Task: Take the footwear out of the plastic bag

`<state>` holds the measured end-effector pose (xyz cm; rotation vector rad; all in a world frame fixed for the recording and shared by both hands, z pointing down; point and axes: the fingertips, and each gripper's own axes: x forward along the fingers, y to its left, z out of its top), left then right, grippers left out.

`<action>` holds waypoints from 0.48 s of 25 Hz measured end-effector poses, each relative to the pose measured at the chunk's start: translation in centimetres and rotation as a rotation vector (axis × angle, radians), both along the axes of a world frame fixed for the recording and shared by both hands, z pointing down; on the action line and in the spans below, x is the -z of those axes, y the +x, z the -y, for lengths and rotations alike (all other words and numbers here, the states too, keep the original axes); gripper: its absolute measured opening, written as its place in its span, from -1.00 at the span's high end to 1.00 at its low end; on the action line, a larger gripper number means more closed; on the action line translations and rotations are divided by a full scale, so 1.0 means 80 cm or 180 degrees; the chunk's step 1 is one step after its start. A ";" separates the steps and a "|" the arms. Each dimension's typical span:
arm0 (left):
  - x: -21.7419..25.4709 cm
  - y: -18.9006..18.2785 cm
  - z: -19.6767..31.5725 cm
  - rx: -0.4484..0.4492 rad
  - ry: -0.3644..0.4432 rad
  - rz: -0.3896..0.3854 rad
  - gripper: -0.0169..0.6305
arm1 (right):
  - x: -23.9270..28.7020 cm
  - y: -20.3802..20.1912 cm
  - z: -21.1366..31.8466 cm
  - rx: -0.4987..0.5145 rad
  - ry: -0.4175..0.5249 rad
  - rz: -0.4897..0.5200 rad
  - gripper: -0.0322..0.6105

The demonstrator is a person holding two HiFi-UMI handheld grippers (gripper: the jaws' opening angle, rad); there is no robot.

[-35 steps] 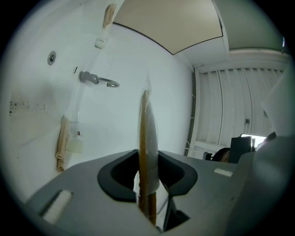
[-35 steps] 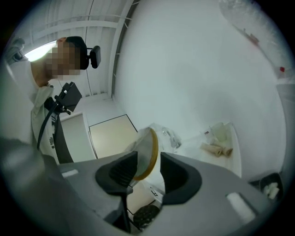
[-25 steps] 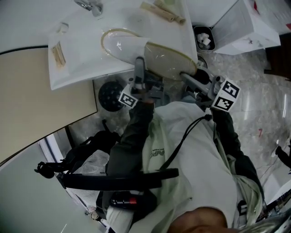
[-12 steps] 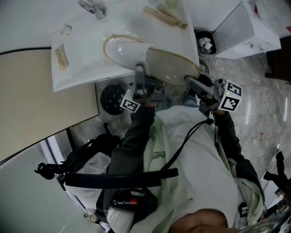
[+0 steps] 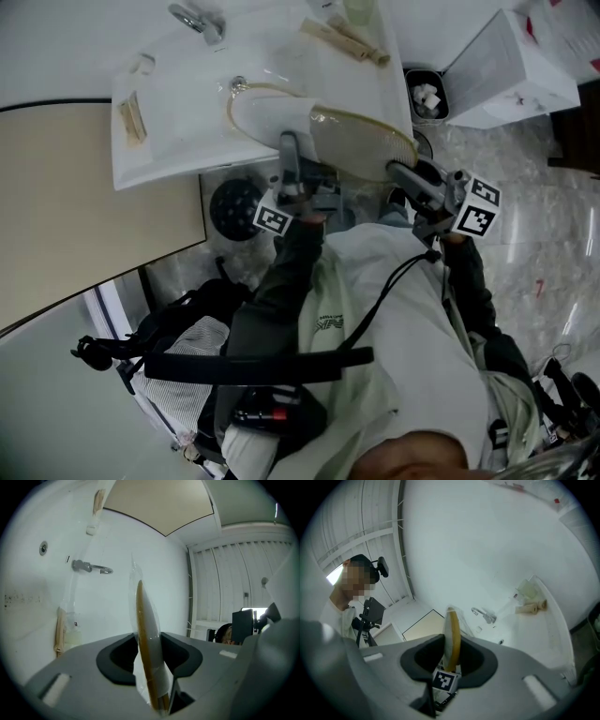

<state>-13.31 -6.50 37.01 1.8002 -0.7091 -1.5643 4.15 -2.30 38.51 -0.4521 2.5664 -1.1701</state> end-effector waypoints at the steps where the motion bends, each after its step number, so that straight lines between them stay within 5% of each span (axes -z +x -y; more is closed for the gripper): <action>1: -0.001 -0.002 0.000 0.0019 -0.0008 -0.0027 0.57 | 0.000 0.002 0.000 -0.0017 -0.0003 0.0010 0.63; 12: 0.002 -0.026 0.001 0.0199 0.0040 -0.0189 0.63 | 0.012 0.040 -0.006 -0.0149 0.0155 0.0109 0.65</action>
